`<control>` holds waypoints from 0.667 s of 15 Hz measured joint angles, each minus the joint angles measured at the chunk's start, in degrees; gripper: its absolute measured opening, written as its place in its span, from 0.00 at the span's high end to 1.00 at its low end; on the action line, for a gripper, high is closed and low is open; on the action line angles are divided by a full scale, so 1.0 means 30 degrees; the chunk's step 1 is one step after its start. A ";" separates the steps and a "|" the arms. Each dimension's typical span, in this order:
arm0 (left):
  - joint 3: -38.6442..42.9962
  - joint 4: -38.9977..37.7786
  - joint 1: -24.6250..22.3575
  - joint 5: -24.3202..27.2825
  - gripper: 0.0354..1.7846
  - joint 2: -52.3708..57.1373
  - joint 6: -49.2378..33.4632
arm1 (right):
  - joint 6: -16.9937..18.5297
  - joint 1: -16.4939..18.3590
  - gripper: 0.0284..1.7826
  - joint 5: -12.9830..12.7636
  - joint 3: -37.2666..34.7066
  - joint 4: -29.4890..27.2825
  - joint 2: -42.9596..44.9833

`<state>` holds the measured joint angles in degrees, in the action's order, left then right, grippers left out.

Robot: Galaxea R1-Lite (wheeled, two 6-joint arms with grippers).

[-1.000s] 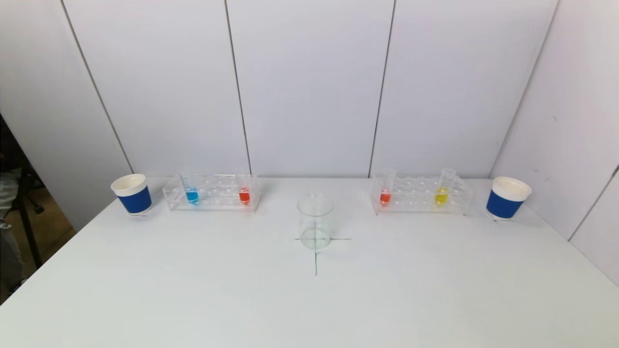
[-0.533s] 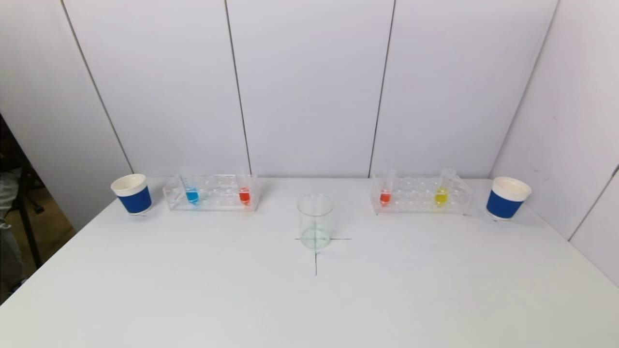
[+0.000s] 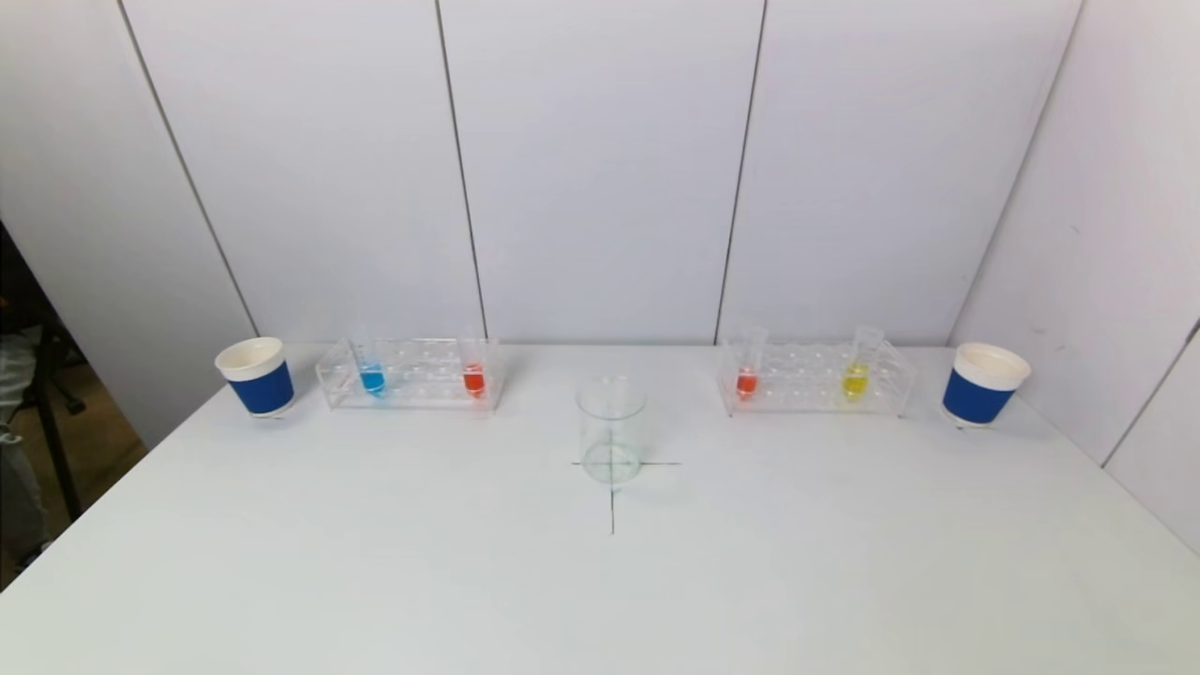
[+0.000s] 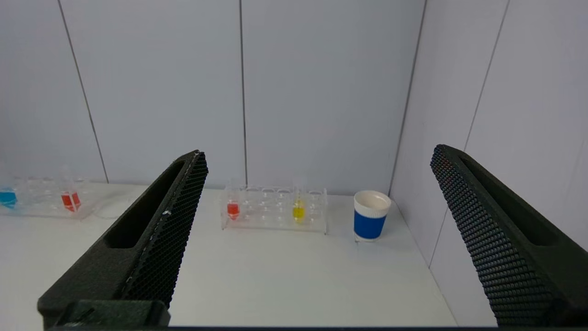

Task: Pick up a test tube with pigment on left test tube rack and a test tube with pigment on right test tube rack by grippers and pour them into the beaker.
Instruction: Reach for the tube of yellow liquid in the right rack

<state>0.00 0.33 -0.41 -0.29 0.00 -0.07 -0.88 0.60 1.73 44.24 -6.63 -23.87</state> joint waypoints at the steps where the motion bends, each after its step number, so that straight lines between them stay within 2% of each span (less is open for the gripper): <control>1: 0.0000 0.0000 0.0000 -0.0004 0.01 0.0000 0.0000 | 0.0000 0.0000 0.01 0.0057 0.1508 0.0008 -0.1365; 5: 0.0000 0.0008 -0.0008 -0.0004 0.01 0.0000 -0.0008 | 0.0000 0.0000 0.01 0.0516 0.5270 0.0293 -0.6347; 8: 0.0000 0.0008 0.0000 -0.0004 0.01 0.0000 -0.0008 | 0.0093 -0.0024 0.01 0.1638 0.5969 0.1174 -0.9423; 10: 0.0000 0.0000 0.0000 -0.0004 0.01 0.0000 -0.0008 | 0.0183 -0.0037 0.01 0.2024 0.5539 0.2373 -1.1118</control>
<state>0.00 0.33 -0.41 -0.30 0.00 -0.10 -0.33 0.49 7.80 60.86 0.49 -57.22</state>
